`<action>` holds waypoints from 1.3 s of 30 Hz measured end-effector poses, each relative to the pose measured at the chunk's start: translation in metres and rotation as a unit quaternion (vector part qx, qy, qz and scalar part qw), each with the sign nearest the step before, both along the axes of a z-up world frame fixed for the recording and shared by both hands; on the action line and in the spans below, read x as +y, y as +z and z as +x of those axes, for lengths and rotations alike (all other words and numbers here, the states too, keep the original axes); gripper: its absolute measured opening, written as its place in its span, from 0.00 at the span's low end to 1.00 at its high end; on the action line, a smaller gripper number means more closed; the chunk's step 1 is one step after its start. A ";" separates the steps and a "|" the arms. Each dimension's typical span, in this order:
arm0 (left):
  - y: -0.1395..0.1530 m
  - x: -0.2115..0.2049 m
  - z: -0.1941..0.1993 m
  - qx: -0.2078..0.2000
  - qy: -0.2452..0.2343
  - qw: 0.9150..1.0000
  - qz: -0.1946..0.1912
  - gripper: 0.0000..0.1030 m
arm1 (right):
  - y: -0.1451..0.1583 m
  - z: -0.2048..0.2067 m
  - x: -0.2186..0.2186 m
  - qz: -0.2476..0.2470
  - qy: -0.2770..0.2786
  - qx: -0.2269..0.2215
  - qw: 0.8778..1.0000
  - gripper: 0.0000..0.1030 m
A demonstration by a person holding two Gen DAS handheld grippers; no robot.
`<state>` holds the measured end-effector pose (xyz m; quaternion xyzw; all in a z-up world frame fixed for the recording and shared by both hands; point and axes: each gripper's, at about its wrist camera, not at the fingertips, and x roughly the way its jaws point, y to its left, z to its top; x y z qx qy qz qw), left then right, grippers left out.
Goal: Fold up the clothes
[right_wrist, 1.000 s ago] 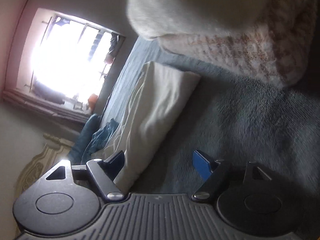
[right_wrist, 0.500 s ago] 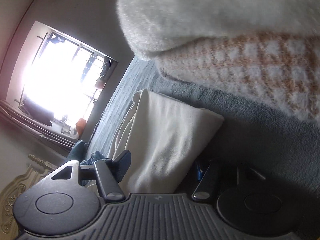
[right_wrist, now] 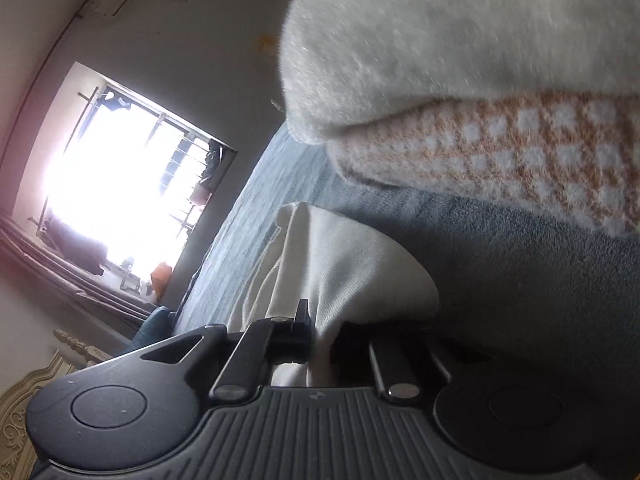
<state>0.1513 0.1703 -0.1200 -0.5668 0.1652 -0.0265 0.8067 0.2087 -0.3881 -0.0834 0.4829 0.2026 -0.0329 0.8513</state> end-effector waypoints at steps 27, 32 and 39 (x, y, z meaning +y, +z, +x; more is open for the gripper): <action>0.014 0.052 -0.213 0.052 -0.013 0.989 0.138 0.25 | 0.012 -0.201 -0.044 -0.057 0.126 0.046 0.989 0.35; 0.055 0.057 -0.208 0.026 0.012 0.966 0.257 0.32 | 0.036 -0.225 -0.059 -0.150 0.097 0.045 0.983 0.48; 0.097 0.009 -0.123 -0.016 -0.087 0.926 0.366 0.42 | 0.085 -0.192 -0.003 -0.281 0.167 -0.041 0.944 0.48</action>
